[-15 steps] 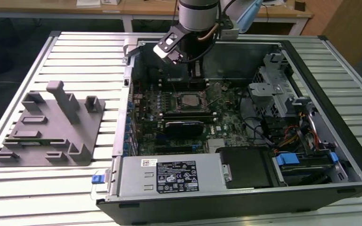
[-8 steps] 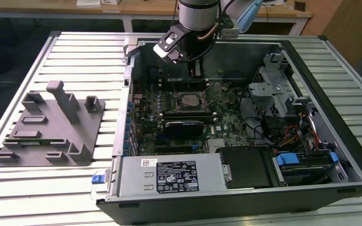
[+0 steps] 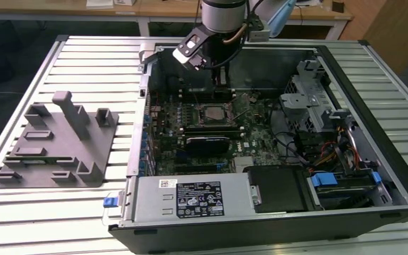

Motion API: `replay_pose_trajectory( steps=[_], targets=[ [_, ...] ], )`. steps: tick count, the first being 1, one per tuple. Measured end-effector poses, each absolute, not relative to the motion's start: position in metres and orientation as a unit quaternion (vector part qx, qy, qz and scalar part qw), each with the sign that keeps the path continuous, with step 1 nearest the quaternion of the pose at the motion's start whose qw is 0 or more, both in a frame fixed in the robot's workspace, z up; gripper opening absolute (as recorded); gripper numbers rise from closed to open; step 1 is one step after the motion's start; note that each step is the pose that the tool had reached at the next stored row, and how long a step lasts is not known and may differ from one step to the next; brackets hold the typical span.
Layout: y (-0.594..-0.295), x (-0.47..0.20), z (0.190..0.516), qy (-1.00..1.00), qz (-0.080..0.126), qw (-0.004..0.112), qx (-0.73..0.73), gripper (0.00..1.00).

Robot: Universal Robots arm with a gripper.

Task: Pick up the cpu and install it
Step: 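Close the cpu cover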

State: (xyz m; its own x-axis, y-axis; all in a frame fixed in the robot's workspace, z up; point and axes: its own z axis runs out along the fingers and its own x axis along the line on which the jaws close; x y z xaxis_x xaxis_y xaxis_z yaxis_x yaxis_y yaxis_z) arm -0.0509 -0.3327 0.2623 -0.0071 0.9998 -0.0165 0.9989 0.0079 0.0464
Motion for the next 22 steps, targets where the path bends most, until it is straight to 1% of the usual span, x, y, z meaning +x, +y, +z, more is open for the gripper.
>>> replay_pose_trajectory(
  steps=[7, 22],
  targets=[
    [-0.333, -0.051, 0.272, 0.71, 0.011, 0.022, 0.704, 0.11],
    [-0.333, -0.036, 0.272, 0.71, 0.011, 0.022, 0.704, 0.11]
  ],
)
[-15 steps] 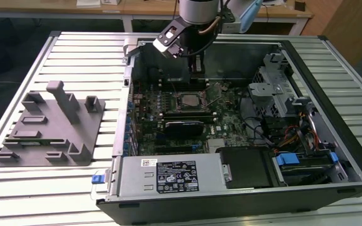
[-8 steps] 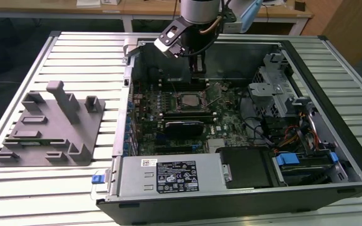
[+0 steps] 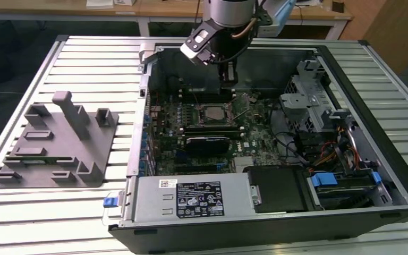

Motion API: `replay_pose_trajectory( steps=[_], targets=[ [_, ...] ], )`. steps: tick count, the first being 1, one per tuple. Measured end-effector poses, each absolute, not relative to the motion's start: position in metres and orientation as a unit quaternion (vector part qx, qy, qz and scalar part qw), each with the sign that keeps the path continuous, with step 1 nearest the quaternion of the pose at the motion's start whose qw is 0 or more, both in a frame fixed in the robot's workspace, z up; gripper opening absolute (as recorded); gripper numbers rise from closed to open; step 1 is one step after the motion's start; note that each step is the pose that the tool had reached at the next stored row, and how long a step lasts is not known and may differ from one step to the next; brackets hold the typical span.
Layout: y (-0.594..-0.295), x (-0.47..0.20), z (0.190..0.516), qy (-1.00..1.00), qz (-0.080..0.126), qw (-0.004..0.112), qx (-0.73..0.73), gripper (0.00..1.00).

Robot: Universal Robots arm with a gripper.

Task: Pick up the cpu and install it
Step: 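Close the cpu cover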

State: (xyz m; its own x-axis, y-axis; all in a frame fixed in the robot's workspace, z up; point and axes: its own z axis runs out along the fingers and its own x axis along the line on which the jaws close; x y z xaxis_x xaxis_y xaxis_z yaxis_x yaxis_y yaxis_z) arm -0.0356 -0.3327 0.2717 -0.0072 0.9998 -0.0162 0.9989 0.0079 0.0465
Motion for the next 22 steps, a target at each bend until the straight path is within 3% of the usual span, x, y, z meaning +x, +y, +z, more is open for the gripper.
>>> replay_pose_trajectory(
  steps=[22],
  targets=[
    [-0.333, -0.012, 0.272, 0.71, 0.011, 0.022, 0.704, 0.11]
  ],
)
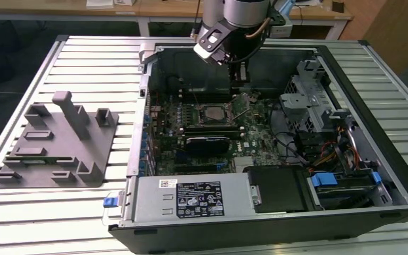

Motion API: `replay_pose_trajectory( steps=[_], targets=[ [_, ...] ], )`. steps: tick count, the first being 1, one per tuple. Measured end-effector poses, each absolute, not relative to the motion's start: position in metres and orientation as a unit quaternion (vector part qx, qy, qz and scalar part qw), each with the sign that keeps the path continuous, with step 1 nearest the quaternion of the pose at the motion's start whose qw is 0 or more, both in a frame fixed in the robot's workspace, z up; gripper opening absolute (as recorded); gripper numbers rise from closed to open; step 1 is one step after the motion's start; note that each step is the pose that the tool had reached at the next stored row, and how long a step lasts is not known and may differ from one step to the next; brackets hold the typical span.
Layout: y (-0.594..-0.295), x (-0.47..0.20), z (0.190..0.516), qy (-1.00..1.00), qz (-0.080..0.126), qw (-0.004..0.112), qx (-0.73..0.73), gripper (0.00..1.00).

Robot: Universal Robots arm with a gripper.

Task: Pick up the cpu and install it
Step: 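Close the cpu cover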

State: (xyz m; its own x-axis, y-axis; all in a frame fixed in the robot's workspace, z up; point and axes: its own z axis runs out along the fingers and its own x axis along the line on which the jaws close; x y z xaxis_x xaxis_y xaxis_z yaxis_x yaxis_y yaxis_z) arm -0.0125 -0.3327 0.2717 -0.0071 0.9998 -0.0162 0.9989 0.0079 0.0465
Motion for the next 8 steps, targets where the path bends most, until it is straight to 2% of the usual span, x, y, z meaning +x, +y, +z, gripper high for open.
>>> replay_pose_trajectory(
  steps=[8],
  targets=[
    [-0.333, 0.0, 0.272, 0.71, 0.011, 0.022, 0.704, 0.11]
  ],
)
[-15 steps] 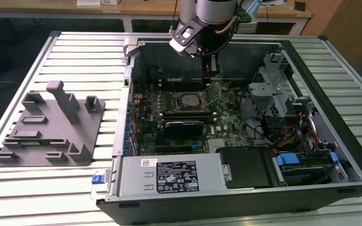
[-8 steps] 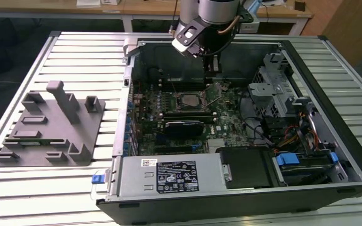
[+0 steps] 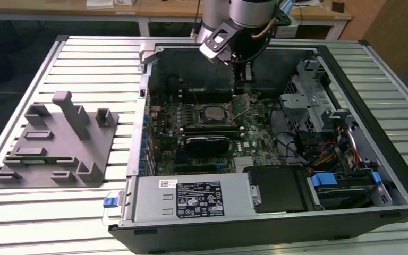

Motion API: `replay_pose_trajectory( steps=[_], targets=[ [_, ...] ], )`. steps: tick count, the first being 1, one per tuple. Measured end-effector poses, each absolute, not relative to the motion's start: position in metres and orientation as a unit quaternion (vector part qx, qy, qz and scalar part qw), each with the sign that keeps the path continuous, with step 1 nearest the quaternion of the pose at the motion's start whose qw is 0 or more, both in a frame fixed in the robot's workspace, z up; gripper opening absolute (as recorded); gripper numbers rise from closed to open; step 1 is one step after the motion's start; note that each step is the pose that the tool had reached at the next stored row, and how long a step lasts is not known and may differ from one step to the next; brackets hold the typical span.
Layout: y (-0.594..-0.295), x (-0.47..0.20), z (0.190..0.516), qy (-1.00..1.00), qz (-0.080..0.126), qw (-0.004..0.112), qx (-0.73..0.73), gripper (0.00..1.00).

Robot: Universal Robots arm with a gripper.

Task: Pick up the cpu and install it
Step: 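Close the cpu cover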

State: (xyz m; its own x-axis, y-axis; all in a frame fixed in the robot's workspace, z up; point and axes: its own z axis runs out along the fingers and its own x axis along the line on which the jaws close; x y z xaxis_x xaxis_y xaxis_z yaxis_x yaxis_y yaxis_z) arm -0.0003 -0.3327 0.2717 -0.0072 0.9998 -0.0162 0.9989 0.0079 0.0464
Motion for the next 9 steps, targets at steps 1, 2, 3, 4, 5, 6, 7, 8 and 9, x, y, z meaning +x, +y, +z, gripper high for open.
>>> replay_pose_trajectory(
  steps=[1, 2, 3, 4, 5, 6, 7, 8, 9],
  targets=[
    [-0.333, 0.002, 0.272, 0.71, 0.011, 0.022, 0.704, 0.11],
    [-0.333, 0.004, 0.272, 0.71, 0.011, 0.022, 0.704, 0.11],
    [-0.333, 0.007, 0.272, 0.71, 0.011, 0.022, 0.704, 0.11],
    [-0.333, 0.009, 0.272, 0.71, 0.011, 0.022, 0.704, 0.11],
    [-0.333, 0.011, 0.272, 0.71, 0.011, 0.022, 0.704, 0.11],
    [-0.333, 0.013, 0.272, 0.71, 0.011, 0.022, 0.704, 0.11],
    [-0.333, 0.015, 0.272, 0.71, 0.011, 0.022, 0.704, 0.11],
    [-0.333, 0.015, 0.272, 0.71, 0.011, 0.022, 0.704, 0.11],
    [-0.333, 0.015, 0.272, 0.71, 0.011, 0.022, 0.704, 0.11]
  ],
)
